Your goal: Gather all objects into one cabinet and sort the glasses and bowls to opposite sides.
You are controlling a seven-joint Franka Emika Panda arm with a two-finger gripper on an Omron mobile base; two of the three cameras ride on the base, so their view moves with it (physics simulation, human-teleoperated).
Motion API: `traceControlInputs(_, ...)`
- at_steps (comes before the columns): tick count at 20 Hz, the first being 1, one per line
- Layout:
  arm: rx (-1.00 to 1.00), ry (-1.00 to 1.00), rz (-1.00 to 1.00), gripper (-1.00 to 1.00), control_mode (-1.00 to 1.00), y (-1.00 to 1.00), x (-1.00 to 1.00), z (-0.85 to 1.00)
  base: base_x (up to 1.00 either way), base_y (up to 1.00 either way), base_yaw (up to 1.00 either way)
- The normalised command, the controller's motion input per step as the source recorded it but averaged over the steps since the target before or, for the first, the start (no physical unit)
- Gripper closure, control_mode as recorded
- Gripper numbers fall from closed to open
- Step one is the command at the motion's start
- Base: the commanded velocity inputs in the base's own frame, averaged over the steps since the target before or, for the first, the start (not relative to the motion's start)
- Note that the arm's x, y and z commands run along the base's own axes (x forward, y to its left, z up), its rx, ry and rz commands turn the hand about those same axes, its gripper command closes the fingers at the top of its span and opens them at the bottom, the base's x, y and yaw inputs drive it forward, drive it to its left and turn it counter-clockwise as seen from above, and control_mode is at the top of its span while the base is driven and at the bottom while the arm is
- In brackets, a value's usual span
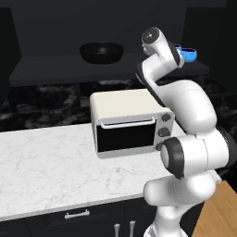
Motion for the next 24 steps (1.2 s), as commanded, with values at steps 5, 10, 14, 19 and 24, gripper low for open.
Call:
traceControlInputs(5, 0.0, -0.04, 0.0, 1.0, -1.0, -0.14, 0.07, -0.26, 0.0, 0.0, 0.0)
traceControlInputs(10, 0.0, 0.0, 0.0, 1.0, -1.0, 0.0, 0.16, -0.2, 0.0, 0.0, 0.0)
traceControlInputs(14, 0.0, 0.0, 0.0, 1.0, -1.0, -0.01, 0.23, -0.15, 0.0, 0.0, 0.0)
traceControlInputs(19, 0.0, -0.02, 0.0, 1.0, -1.0, -0.07, 0.2, -0.34, 0.0, 0.0, 0.0)
traceControlInputs(24, 0.0, -0.01, 0.0, 1.0, -1.0, -0.03, 0.22, -0.35, 0.0, 0.0, 0.0)
